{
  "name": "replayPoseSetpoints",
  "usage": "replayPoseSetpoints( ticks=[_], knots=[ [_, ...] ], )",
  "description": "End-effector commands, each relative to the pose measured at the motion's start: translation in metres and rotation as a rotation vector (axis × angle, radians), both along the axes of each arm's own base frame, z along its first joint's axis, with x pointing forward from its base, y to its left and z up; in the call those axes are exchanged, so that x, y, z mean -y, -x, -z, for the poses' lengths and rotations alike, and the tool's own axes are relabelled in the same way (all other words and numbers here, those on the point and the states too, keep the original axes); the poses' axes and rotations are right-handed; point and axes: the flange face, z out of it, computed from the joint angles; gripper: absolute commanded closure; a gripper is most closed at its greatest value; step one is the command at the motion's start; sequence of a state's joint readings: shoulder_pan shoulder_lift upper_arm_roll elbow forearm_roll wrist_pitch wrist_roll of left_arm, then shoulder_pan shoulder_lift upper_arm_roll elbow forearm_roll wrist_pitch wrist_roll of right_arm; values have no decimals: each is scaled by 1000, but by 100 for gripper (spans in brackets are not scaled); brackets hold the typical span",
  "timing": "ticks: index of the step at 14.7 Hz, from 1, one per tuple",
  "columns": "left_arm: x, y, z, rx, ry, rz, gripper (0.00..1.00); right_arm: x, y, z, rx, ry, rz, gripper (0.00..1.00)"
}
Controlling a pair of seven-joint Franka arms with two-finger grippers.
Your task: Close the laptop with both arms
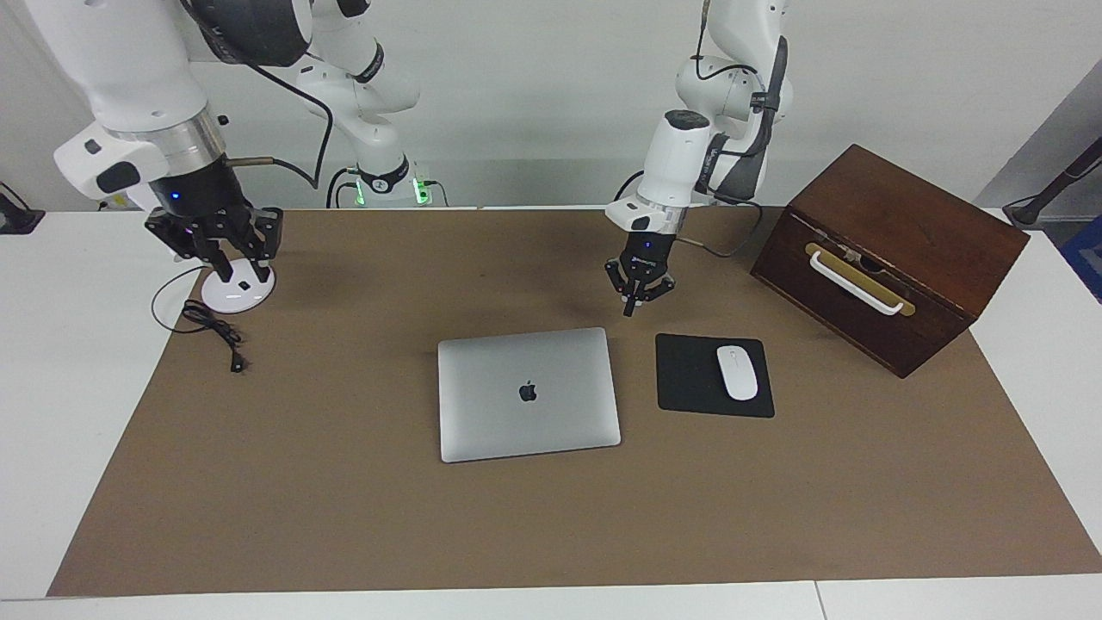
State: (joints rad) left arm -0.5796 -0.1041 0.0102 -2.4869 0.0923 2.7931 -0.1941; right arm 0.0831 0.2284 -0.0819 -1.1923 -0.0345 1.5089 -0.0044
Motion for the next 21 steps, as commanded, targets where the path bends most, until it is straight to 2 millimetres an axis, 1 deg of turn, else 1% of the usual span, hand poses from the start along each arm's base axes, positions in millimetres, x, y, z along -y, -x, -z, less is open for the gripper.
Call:
replayPoseSetpoints(
  ticks=[1,3,4,5,7,8,11,13,14,15,16,17,19,21],
  knots=[
    [-13,0,-33,-66,-60,-35,100,22,12,-12,-15,13,-18,0],
    [-25,-13,-65,-132,-107,-78,100,24,30,-20,-76,-1,-21,0],
    [-28,-19,-80,-155,-112,-95,100,25,43,-36,-61,-7,-17,0],
    [-35,-26,-94,-174,-102,-104,100,28,47,-43,-50,-9,-15,0],
    [-51,-41,-116,-189,-78,-126,100,43,48,-42,-51,-11,6,0],
    [-59,-47,-122,-189,-77,-140,100,45,48,-43,-50,-15,4,0],
    [-85,-61,-139,-192,-78,-180,100,36,48,-43,-51,-19,-13,0],
    [-113,-74,-160,-211,-97,-191,100,38,49,-45,-47,-20,-27,0],
    [-125,-79,-173,-216,-101,-200,100,38,55,-52,-28,-25,-37,0],
    [-139,-84,-181,-220,-105,-210,100,38,58,-54,-2,-31,-37,0],
    [-156,-88,-185,-224,-108,-225,100,40,63,-45,-4,-32,-33,0],
    [-170,-91,-187,-226,-112,-230,100,46,70,-31,-20,-32,-27,0],
    [-189,-94,-192,-225,-108,-263,100,55,72,-16,-4,-21,-36,0],
    [-204,-96,-208,-228,-106,-291,100,58,71,-7,3,-17,-41,0]
  ],
)
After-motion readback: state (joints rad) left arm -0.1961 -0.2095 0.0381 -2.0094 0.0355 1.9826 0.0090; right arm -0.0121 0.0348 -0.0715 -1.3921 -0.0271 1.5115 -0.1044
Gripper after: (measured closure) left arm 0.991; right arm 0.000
